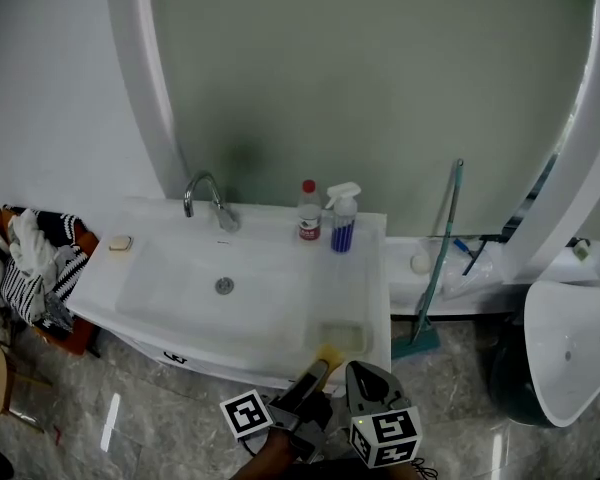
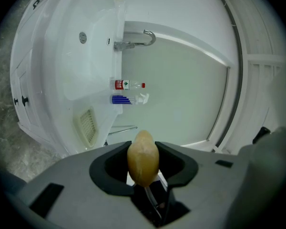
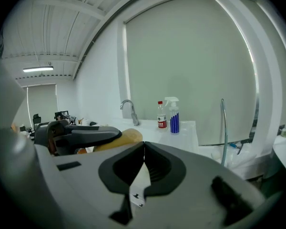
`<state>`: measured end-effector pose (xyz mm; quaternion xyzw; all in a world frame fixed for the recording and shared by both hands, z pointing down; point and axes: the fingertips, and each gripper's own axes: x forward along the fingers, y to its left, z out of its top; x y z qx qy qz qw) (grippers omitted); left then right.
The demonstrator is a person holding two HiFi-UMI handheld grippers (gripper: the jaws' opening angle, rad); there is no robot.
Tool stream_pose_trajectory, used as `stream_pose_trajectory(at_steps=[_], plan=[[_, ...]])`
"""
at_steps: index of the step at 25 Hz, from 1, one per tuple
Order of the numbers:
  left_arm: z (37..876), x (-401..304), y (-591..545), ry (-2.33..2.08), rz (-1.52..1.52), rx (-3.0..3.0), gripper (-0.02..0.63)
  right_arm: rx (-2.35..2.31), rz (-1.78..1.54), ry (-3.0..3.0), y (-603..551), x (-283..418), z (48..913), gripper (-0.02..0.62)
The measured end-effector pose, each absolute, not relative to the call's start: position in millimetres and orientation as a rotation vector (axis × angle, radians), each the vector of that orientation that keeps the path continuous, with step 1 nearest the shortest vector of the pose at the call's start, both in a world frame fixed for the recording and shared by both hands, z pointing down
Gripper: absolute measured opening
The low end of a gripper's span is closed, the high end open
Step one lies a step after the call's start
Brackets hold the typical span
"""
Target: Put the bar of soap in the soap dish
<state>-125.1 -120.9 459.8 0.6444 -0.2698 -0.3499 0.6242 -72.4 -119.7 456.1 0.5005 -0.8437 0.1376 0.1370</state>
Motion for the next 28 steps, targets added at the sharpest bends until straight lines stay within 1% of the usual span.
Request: stream_pose_trajectory(at_steps=[13,28], plan=[[462,-121,-131,-0.578,-0.781,1.480,0.155,1.502,0.378,-2.415,-133,-68,458,0.011],[487,-109,-168,-0.578,-0.707,1.485,0.155,1.498,0.405,-2.404,-176,-51,474,0.011]])
